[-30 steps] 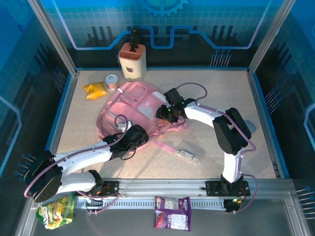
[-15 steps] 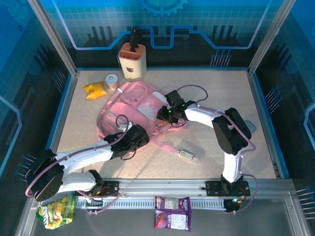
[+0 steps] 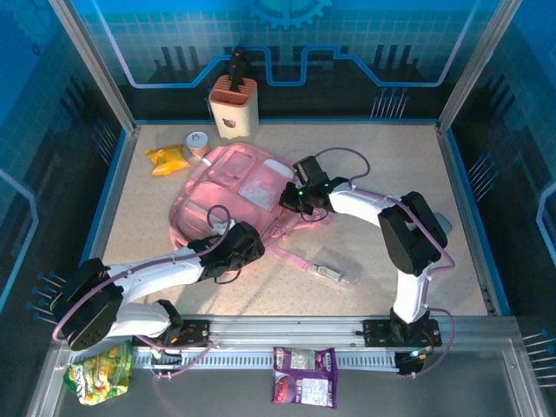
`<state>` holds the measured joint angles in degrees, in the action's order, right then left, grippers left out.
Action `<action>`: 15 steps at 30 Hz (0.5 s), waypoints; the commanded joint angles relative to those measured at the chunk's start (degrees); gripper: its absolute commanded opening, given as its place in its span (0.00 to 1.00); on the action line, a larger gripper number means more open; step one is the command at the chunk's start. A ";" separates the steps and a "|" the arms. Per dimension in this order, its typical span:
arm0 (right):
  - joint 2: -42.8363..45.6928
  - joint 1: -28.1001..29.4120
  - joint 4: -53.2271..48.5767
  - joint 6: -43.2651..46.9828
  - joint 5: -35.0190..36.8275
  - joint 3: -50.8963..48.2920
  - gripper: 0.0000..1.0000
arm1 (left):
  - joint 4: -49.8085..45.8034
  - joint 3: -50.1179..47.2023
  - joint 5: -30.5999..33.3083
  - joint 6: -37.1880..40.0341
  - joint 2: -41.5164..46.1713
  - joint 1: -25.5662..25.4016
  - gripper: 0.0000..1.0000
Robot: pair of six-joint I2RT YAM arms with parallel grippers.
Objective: Pack the student bag
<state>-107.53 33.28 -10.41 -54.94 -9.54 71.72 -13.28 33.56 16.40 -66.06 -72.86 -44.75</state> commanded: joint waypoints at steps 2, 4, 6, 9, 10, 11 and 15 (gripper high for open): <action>7.18 -1.50 3.57 -1.19 -2.59 -0.47 0.00 | 0.87 -1.70 -2.49 1.52 -2.16 3.07 0.56; 9.30 -2.11 3.82 -1.88 -3.22 -1.49 0.00 | 0.36 -0.86 -3.19 3.56 -2.47 5.30 0.56; 11.05 -2.50 2.79 -1.85 -3.41 -1.76 0.00 | -0.34 0.00 -1.74 5.22 -2.28 6.55 0.56; 13.51 -2.84 2.51 -2.21 -3.66 -3.09 0.00 | -0.91 2.04 -1.80 8.96 -1.98 9.57 0.56; 14.48 -2.99 3.18 -2.83 -4.00 -3.81 0.00 | -1.87 3.03 -1.18 10.23 -1.81 10.52 0.56; 15.43 -2.95 3.88 -3.51 -4.22 -4.46 0.00 | -2.49 3.82 -0.89 11.22 -1.66 11.50 0.56; 18.40 -3.51 5.25 -4.86 -4.04 -5.75 0.00 | -3.59 7.21 -0.88 15.90 -1.49 14.38 0.61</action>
<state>-94.52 31.53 -9.61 -58.74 -12.78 65.60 -13.82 37.95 11.92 -55.92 -73.89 -32.88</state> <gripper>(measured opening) 0.063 0.604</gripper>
